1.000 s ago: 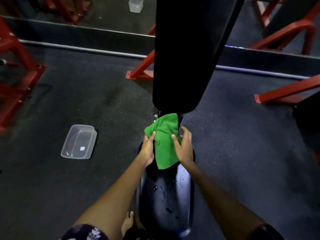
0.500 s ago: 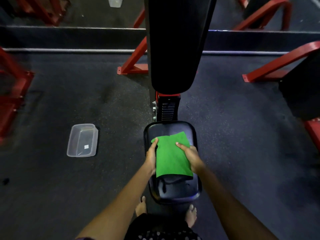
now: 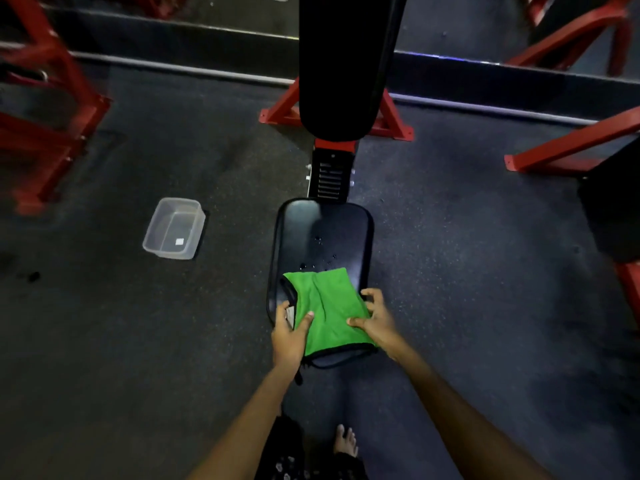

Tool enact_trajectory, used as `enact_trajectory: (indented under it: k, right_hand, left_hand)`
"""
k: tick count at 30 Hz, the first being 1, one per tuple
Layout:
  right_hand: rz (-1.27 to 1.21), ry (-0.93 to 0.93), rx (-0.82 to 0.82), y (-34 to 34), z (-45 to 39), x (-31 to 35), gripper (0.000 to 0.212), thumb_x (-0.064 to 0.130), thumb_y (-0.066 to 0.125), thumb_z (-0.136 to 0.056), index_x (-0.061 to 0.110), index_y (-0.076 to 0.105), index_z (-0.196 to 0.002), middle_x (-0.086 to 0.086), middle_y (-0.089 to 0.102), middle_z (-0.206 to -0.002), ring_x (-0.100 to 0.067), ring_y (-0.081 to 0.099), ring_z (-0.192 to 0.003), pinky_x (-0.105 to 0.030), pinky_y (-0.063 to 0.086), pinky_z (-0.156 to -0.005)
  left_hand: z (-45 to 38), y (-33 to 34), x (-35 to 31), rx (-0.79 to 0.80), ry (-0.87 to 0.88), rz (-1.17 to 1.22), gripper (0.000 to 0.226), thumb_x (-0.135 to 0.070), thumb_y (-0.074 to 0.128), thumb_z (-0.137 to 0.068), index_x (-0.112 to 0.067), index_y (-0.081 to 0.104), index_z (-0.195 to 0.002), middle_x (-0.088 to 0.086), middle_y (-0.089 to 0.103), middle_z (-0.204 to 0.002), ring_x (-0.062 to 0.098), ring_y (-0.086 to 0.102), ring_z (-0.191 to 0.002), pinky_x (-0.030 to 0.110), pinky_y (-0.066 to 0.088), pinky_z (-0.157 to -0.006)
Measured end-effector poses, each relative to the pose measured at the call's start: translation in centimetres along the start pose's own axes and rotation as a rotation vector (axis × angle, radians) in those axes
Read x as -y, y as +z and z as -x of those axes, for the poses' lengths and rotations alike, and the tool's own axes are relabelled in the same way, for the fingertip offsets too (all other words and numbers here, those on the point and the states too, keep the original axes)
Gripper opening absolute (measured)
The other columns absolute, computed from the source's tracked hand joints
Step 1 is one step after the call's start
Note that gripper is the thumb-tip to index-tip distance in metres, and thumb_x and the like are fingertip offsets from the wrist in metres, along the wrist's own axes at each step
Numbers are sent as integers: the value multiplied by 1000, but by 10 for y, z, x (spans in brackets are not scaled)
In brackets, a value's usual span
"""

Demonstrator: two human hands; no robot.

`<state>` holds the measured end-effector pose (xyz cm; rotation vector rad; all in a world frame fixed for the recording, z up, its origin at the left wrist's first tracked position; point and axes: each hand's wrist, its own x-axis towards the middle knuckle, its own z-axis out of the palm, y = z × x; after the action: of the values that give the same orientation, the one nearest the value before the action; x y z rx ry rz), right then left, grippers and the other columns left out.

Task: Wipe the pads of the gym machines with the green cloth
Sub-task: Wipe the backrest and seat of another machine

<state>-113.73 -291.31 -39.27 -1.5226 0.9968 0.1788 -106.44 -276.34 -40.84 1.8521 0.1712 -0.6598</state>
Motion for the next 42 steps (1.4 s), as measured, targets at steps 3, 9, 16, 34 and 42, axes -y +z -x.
enact_trajectory:
  k: [3, 9, 16, 34, 42]
  right_hand:
    - [335, -169, -147, 5, 4, -13, 49, 3, 64, -83, 27, 43, -120, 0, 56, -118, -23, 60, -99, -44, 52, -83]
    - [929, -361, -131, 47, -9, 8, 57, 55, 43, -92, 37, 29, -145, -1, 8, -158, -31, 9, -143, -52, 19, -111]
    - [1189, -324, -125, 81, -37, -11, 70, 77, 21, -82, 53, -2, -144, 5, -7, -159, -42, -11, -142, -72, 7, -104]
    - [1181, -586, -138, 73, -73, -6, 55, 67, 29, -86, 52, 31, -139, 9, 29, -153, -39, 27, -136, -61, 30, -99]
    - [1318, -1070, 99, 35, -71, -36, 53, 63, 33, -83, 51, 35, -135, 13, 43, -144, -27, 40, -128, -58, 44, -88]
  left_hand:
    - [9, 6, 13, -70, -42, -126, 33, -22, 70, -84, -8, 46, -101, 4, 53, -86, 18, 51, -81, 27, 36, -66]
    - [5, 22, 32, -98, -80, -143, 31, -20, 72, -82, -4, 54, -102, 8, 58, -87, 28, 59, -86, 30, 42, -65]
    - [-1, -7, 60, -266, 13, 103, 31, 7, 60, -82, -12, 50, -104, 7, 55, -103, 24, 55, -96, 15, 43, -68]
    - [-51, -34, 77, -121, 242, 4, 56, -43, 18, -94, -20, 53, -132, -18, 45, -131, -1, 37, -126, 21, 14, -115]
    - [-52, -32, 79, -153, 228, -132, 70, -53, 6, -89, -22, 49, -135, -8, 44, -142, -6, 24, -132, 21, -5, -116]
